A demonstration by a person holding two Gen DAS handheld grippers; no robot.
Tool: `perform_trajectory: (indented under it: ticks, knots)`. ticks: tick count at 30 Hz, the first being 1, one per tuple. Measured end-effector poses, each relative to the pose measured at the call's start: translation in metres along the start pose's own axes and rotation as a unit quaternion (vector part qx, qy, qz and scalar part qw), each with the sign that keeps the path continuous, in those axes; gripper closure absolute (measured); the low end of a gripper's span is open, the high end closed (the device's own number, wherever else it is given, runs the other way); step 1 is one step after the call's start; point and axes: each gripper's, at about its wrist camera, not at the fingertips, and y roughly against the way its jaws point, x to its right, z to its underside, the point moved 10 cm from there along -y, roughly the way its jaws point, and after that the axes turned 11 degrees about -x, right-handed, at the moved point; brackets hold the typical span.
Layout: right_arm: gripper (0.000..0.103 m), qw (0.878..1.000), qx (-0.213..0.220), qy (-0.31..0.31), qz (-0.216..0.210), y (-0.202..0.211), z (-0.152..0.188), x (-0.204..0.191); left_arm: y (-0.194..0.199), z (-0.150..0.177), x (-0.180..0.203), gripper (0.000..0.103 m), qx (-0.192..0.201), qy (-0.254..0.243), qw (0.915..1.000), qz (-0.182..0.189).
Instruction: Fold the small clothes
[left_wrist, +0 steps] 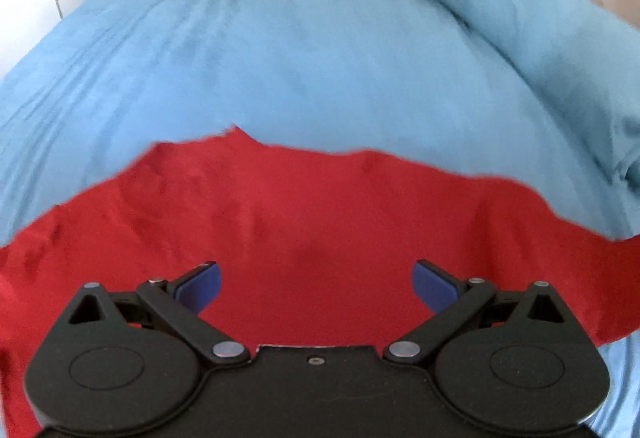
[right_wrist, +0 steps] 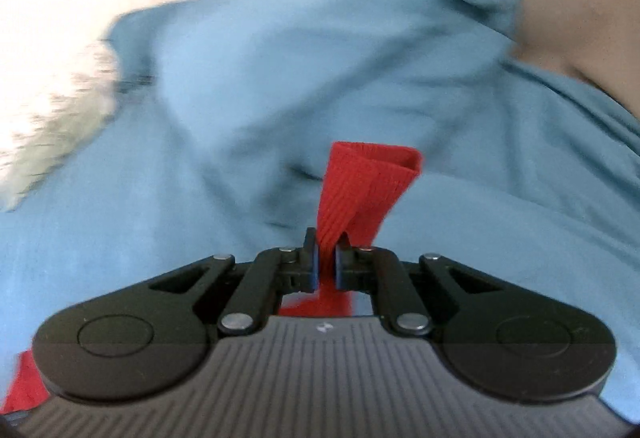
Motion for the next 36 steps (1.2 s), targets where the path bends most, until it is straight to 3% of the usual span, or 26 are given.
perform_trajectory:
  ticks: [3,6,10,13,15,18,21,25,27,29,31,33,36]
  knots:
    - [0.081,0.996,0.009,0.049,-0.071,0.023,0.000,-0.077,0.024,-0.006,-0.029,0.000,0.013,0.015,0.9998,0.005]
    - [0.081,0.982,-0.004,0.110,-0.155,0.040,0.029,-0.169,0.052,-0.006,-0.075,0.000,0.040,0.034,0.9986,-0.011]
    - [0.081,0.951,-0.041,0.178,-0.248,0.041,0.108,-0.278,0.078,0.008,-0.149,0.000,0.066,0.071,0.9945,-0.041]
    - [0.081,0.933,-0.071,0.213,-0.282,0.022,0.182,-0.331,0.083,0.027,-0.190,0.000,0.071,0.096,0.9918,-0.045]
    - [0.081,0.923,-0.093,0.245,-0.283,0.001,0.234,-0.354,0.079,0.043,-0.214,0.000,0.060,0.113,0.9907,-0.045]
    - [0.081,0.910,-0.130,0.286,-0.271,-0.024,0.294,-0.370,0.067,0.066,-0.238,0.000,0.041,0.141,0.9887,-0.029]
    - [0.081,0.896,-0.135,0.329,-0.266,-0.029,0.333,-0.375,0.058,0.075,-0.242,0.000,0.033,0.156,0.9872,-0.001]
    - [0.075,0.877,-0.130,0.379,-0.264,-0.025,0.344,-0.372,0.049,0.077,-0.241,0.000,0.023,0.160,0.9866,0.027]
    - [0.060,0.867,-0.136,0.396,-0.271,-0.016,0.346,-0.366,0.048,0.075,-0.239,0.000,0.019,0.156,0.9869,0.036]
    - [0.026,0.859,-0.119,0.417,-0.271,-0.005,0.340,-0.361,0.047,0.075,-0.233,0.000,0.013,0.154,0.9866,0.053]
    - [0.016,0.854,-0.102,0.435,-0.265,0.005,0.333,-0.356,0.044,0.074,-0.219,0.000,-0.004,0.152,0.9850,0.082]
    - [0.014,0.852,-0.105,0.442,-0.260,0.015,0.327,-0.343,0.034,0.075,-0.203,0.000,-0.029,0.151,0.9820,0.110]
    - [0.011,0.861,-0.115,0.434,-0.240,0.022,0.315,-0.314,0.014,0.078,-0.180,0.004,-0.057,0.163,0.9751,0.138]
